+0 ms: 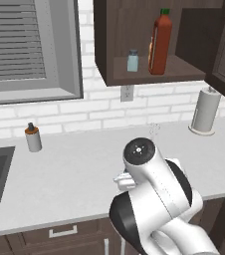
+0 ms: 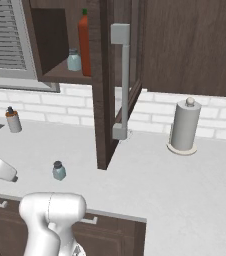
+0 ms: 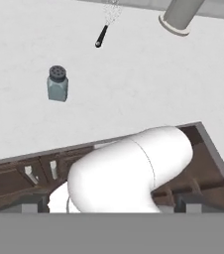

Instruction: Put the shaker and condiment bottle from the counter next to their counterparts in the cabinet.

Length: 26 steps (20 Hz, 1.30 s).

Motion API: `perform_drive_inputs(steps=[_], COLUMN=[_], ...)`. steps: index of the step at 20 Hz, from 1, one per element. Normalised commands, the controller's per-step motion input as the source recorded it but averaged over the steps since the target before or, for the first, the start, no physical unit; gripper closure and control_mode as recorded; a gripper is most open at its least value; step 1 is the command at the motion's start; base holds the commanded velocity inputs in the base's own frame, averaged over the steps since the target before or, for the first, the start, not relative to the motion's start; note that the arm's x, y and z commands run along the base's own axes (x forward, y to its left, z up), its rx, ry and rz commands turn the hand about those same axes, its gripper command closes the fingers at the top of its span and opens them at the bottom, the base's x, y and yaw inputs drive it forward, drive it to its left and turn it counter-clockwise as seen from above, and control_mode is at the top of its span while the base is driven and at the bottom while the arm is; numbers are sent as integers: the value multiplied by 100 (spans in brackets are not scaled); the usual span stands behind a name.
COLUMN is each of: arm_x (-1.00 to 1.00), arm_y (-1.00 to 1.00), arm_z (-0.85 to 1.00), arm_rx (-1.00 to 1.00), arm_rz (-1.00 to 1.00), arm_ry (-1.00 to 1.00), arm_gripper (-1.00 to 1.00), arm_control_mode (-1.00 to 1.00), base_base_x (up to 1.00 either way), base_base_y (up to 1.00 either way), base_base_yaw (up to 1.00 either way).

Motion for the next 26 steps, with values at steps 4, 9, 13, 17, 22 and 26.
perform_drive_inputs(steps=[4,9,13,17,22,26], arm_x=[25,43,36,14,9,28], arm_y=[0,0,-2,-13,-32,-21], arm_z=[-32,-46,-53,-41,-35,-36], arm_rx=[0,0,0,0,0,0], arm_rz=[0,-2,-3,0,0,0], arm_ry=[-11,-14,-19,-14,-13,-13], arm_gripper=[-100,-100,-100,-100,-100,-100], arm_control_mode=[-100,-100,-100,-100,-100,-100], base_base_x=[0,0,0,0,0,0], base_base_y=[0,0,0,0,0,0], base_base_yaw=[0,0,0,0,0,0])
